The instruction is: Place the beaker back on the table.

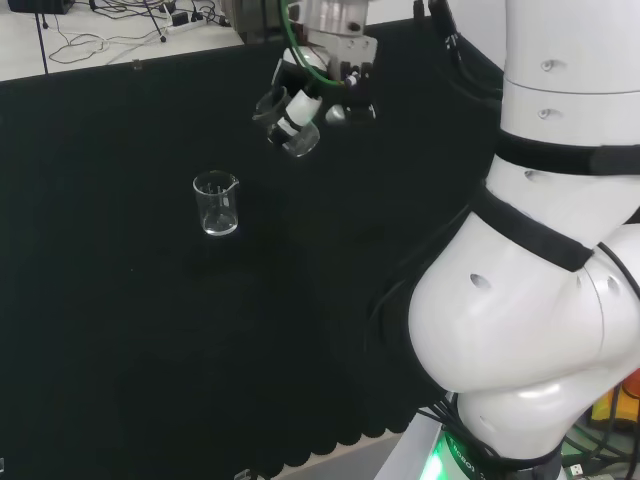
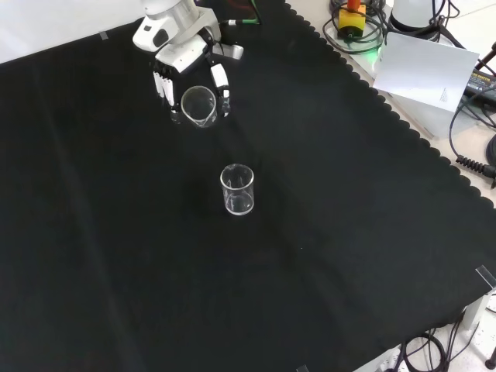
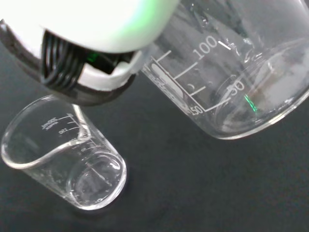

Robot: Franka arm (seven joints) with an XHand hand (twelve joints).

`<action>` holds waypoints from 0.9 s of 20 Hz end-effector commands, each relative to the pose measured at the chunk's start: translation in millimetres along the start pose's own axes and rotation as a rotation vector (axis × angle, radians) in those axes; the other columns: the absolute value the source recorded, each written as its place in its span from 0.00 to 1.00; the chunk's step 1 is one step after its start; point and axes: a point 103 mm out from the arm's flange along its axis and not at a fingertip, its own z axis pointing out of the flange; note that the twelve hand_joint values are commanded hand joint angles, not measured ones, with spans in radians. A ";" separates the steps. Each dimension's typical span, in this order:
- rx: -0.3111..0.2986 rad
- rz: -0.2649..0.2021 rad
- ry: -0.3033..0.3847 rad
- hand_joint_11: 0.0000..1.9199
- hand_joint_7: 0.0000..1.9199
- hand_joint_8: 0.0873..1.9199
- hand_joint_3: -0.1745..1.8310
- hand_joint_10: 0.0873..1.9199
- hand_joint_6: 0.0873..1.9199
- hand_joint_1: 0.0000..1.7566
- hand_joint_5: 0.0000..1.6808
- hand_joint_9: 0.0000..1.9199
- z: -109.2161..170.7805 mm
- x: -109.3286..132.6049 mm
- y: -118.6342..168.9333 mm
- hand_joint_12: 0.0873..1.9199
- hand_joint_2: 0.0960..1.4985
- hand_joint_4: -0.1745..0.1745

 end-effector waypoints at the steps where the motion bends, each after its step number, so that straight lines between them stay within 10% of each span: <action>1: -0.044 0.012 0.097 0.59 0.68 0.28 0.37 0.00 0.30 0.74 0.75 0.83 22.4 -41.6 4.7 0.43 0.43 0.00; 18: -0.153 0.007 0.205 0.56 0.68 0.27 0.35 0.00 0.29 0.74 0.75 0.82 59.7 -83.7 23.4 0.44 0.44 0.00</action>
